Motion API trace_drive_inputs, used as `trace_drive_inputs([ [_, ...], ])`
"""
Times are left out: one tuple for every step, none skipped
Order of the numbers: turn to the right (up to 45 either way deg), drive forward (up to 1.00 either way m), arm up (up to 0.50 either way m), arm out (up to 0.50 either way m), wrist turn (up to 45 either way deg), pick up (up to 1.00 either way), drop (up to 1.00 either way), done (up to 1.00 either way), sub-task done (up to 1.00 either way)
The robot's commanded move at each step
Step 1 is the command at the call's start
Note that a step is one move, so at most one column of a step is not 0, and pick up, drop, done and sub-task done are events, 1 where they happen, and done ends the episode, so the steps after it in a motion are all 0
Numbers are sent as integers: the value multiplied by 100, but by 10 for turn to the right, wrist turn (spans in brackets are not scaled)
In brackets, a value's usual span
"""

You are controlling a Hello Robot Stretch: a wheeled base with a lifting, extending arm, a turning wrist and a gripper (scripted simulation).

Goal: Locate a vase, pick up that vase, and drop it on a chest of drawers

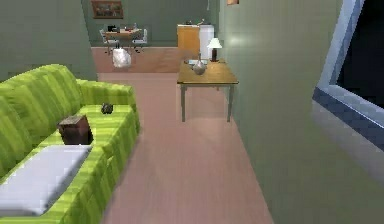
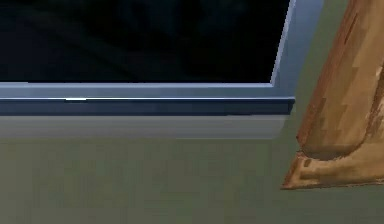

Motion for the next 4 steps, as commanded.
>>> trace_drive_inputs([
  [0,100,0,0,0,0,0,0,0],
  [0,95,0,0,0,0,0,0,0],
  [-450,0,0,0,0,0,0,0,0],
  [-330,0,0,0,0,0,0,0,0],
])
